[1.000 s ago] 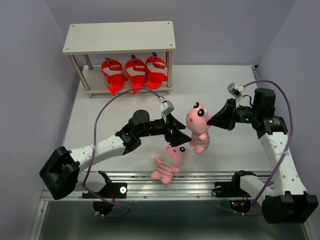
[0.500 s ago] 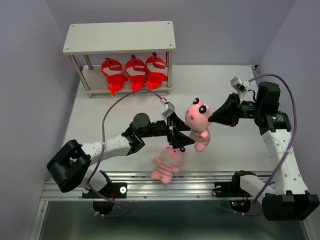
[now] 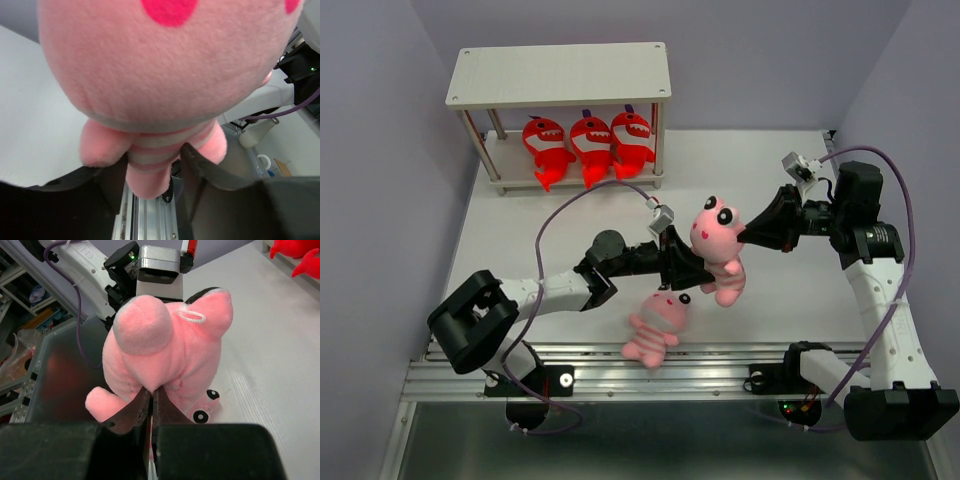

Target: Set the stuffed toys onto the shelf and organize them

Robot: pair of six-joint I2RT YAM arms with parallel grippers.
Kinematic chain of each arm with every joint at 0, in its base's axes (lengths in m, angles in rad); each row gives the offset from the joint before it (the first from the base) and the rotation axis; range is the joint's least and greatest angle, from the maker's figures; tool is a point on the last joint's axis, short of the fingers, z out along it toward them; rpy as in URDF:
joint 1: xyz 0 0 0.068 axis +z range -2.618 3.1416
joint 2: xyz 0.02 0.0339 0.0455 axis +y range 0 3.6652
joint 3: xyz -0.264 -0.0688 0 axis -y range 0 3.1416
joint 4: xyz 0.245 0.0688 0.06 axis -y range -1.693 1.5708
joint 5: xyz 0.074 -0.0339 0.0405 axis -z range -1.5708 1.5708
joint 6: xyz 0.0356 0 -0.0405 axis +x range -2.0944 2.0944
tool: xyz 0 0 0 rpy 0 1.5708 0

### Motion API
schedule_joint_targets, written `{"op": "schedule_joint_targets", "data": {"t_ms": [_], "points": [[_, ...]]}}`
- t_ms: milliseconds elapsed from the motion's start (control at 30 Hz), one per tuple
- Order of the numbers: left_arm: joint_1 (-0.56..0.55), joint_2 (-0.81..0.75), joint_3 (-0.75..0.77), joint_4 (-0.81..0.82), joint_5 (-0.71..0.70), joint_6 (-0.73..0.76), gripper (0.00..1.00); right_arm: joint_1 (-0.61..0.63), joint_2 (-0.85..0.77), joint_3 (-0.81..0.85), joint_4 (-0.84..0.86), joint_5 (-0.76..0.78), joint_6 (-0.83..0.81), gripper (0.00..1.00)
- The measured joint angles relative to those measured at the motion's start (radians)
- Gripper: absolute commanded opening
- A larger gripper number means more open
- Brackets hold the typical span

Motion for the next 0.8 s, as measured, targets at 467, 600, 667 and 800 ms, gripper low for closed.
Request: {"op": "schedule_joint_targets", "data": {"t_ms": [467,600,667,800], "points": [[0.023,-0.014,0.006,-0.060,0.002,-0.024,0.00,0.000,-0.061,-0.011,-0.006,0.109,-0.013,0.13],[0.035,-0.107,0.041,-0.283,-0.066,0.093,0.00,0.000,-0.095,-0.023,-0.009,0.208,-0.024,0.57],[0.046,-0.151,0.053,-0.383,-0.093,0.145,0.00,0.000,-0.101,-0.023,-0.003,0.264,-0.037,0.77],[0.099,-0.206,0.079,-0.560,-0.143,0.233,0.00,0.000,-0.103,-0.024,0.001,0.364,-0.042,0.86]]}}
